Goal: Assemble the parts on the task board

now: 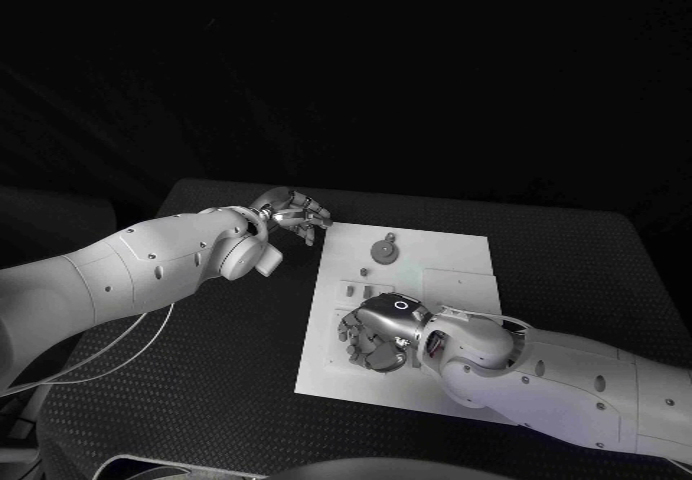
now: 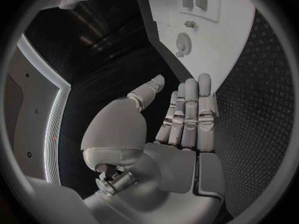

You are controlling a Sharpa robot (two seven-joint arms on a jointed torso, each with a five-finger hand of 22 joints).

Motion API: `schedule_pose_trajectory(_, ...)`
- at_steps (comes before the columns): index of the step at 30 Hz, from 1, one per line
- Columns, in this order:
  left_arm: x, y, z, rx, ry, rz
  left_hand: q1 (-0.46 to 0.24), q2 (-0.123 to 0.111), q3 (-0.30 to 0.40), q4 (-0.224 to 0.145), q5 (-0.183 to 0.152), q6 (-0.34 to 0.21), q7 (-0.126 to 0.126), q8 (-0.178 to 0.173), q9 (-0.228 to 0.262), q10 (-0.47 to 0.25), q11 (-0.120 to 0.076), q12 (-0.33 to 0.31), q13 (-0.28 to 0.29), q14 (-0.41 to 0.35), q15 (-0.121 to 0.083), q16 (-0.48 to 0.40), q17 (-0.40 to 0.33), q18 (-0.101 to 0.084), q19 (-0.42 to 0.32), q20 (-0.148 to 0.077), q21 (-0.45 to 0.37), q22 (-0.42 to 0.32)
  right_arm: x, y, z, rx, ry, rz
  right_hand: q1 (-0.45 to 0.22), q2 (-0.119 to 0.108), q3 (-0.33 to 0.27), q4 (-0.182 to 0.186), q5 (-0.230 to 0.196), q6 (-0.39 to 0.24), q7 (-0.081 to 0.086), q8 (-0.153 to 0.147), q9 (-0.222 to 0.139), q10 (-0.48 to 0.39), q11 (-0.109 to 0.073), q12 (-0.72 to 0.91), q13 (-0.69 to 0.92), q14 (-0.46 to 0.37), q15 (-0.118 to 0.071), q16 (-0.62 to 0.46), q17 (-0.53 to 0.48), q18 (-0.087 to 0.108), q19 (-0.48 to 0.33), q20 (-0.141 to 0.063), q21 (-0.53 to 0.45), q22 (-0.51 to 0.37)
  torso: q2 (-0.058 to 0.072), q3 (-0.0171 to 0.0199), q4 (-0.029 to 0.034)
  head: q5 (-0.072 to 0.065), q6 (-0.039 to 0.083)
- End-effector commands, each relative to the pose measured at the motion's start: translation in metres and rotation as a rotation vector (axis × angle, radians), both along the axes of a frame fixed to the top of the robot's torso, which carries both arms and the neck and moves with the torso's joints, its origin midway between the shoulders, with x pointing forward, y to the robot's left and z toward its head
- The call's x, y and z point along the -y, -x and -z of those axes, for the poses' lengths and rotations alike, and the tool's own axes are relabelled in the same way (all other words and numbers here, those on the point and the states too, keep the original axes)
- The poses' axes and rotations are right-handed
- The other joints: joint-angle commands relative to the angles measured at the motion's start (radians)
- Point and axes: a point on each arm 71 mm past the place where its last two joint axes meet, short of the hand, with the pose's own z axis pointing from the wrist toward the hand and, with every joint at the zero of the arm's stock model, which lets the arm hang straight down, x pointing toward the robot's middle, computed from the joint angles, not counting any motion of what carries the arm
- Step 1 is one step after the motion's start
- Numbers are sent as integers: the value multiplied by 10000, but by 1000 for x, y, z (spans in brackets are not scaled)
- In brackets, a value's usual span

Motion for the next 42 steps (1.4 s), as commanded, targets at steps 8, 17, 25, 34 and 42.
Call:
schedule_pose_trajectory(8, 2, 0, -1, -39, 107, 123, -82, 8, -71, 4, -38, -31, 81, -27, 8, -78, 27, -47, -17, 67, -9, -62, 14, 556, 32, -3, -48, 20, -1, 2, 1, 139, 103, -263, 191, 760, 87, -215, 13, 597, -226, 305, 129, 91, -66, 128, 128, -92, -69, 145, -55, -86, -130, 28, 141, 251, 0, 7, -7, 12, -7)
schedule_pose_trajectory(17, 1, 0, -1, -37, 102, 111, -89, 10, -75, 12, -37, -38, 84, -30, 7, -86, 30, -47, -19, 68, -7, -65, 20, 558, 34, -1, -52, 24, 6, 0, 4, 176, 376, -195, 344, 1018, 126, -245, 20, 982, -383, 494, 252, 419, -208, 308, 311, -58, -195, 232, -105, -86, -139, 1, 258, 245, 1, 11, -12, 15, -10)
schedule_pose_trajectory(25, 1, 0, -1, -43, 98, 106, -93, 9, -77, 17, -37, -56, 90, -38, 5, -99, 32, -48, -22, 69, -5, -69, 27, 561, 37, 0, -58, 28, 9, 0, 4, 148, 426, -182, 364, 1010, 138, -248, 21, 1011, -396, 502, 264, 441, -221, 321, 340, -48, -208, 252, -112, -86, -135, -6, 280, 244, 1, 16, -13, 21, -23)
schedule_pose_trajectory(34, 1, 0, 0, -78, 85, 103, -96, 4, -81, 21, -38, -75, 98, -47, 2, -116, 36, -50, -26, 69, -2, -75, 35, 564, 38, 3, -65, 33, 11, -3, 5, 21, 330, 128, 170, 267, 16, -193, 16, 550, -217, 181, 144, -53, -45, 39, 300, -163, -45, 267, -169, -89, -225, 37, 315, 233, -3, 9, -7, 8, -18)
schedule_pose_trajectory(42, 0, 0, 0, -76, 82, 94, -97, 2, -84, 24, -37, -99, 107, -57, -2, -135, 41, -52, -30, 68, 2, -81, 43, 567, 40, 5, -72, 38, 13, -4, 5, -41, 349, 188, -155, -470, -260, -96, 2, -471, -40, -392, -154, -928, 305, -79, 175, -849, 294, 480, -217, -177, -839, 180, 371, 263, -2, 5, -15, 0, -23)
